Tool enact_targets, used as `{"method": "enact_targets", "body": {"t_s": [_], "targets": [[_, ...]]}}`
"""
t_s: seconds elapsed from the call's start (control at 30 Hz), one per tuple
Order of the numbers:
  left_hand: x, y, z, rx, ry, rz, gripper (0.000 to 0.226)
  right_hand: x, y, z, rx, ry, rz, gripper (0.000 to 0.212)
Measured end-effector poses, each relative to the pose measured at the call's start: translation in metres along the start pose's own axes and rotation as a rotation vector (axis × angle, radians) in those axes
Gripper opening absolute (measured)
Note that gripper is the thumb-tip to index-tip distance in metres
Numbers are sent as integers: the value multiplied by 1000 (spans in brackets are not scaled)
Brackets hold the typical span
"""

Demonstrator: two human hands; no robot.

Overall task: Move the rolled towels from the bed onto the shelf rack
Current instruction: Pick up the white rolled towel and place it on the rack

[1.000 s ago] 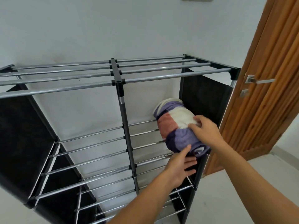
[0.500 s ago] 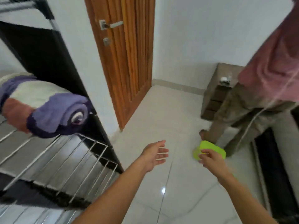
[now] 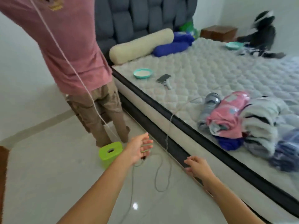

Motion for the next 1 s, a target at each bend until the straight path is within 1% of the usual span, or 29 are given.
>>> {"method": "enact_targets", "body": {"t_s": [0.1, 0.2, 0.27, 0.37, 0.47, 0.57, 0.67, 0.77, 0.87, 0.93, 1.0], "targets": [[-22, -111, 7, -151, 47, 110, 17, 0, 109, -3, -136, 8, -161, 17], [-35, -219, 16, -341, 50, 221, 13, 0, 200, -21, -276, 6, -318, 19], [-38, -265, 26, -418, 70, 280, 14, 3, 227, -32, -345, -16, -361, 20], [-47, -338, 42, -518, 115, 385, 26, 2, 268, -44, -440, -49, -442, 20], [-60, -395, 39, -491, 168, 464, 38, -13, 303, -36, -480, -67, -493, 22], [-84, -438, 22, -400, 210, 504, 52, -35, 338, -16, -480, -51, -560, 24], [-114, -471, 1, -336, 227, 498, 53, -61, 373, 11, -470, -14, -610, 26], [-136, -489, -11, -393, 266, 482, 50, -89, 399, 33, -488, 5, -643, 27], [-158, -507, -14, -468, 304, 523, 43, -116, 411, 50, -517, -3, -636, 29], [-172, -519, -19, -492, 351, 508, 47, -139, 421, 66, -498, -20, -609, 28], [-183, -528, -21, -516, 402, 514, 58, -167, 433, 79, -476, -28, -570, 26]]}}
Point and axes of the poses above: each hand's wrist, its own x-axis away from the middle knuckle, its own y-axis out of the back of the hand, z = x × y, the point moved 7 cm from there along -x, towards the middle knuckle, and after that the axes turned 6 degrees about -x, right-handed, at the moved point
